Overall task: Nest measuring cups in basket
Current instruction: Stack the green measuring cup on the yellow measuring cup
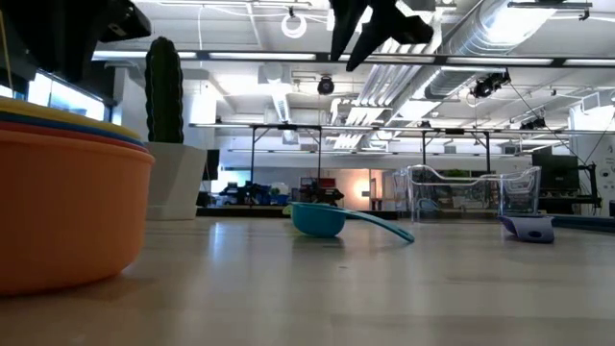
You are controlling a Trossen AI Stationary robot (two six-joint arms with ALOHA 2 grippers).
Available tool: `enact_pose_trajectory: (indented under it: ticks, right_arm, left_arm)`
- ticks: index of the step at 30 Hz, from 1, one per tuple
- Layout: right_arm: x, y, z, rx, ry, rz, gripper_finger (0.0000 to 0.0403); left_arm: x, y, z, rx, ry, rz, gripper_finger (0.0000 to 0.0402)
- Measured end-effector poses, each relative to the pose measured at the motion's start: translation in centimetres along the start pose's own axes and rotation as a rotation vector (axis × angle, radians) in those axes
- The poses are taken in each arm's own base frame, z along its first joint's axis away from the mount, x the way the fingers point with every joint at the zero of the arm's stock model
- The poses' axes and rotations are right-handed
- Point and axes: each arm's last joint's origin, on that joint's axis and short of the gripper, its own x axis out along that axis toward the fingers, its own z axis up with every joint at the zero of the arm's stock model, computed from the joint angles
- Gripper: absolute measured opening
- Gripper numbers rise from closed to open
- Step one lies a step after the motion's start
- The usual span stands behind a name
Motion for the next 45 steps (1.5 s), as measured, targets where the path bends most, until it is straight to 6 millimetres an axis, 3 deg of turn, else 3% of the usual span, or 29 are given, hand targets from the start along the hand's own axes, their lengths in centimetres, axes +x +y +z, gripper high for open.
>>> enact_pose_trajectory:
  ticks: [8,21,31,45]
  right_arm:
    - [0.8,-2.3,3.3,0.003,-0.012,-0.044,0.0120]
    - [2.2,-6.8,8.4,0.129,-0.050,-0.112,0.0154]
    - [7.9,-8.2,10.2,0.166,0.010,-0.179,0.0154]
    - [13.9,-7.9,10.3,0.276,0.033,-0.184,0.0154]
  left_arm:
    - [1.3,0.5,-2.8,-0.202,0.046,0.034,0.0087]
    - [-0.5,3.2,-6.6,-0.588,-0.079,0.033,0.0087]
    - [-2.7,4.6,-7.6,-0.641,-0.216,0.019,0.0087]
    - [-4.3,6.8,-9.0,-0.650,-0.276,0.093,0.0087]
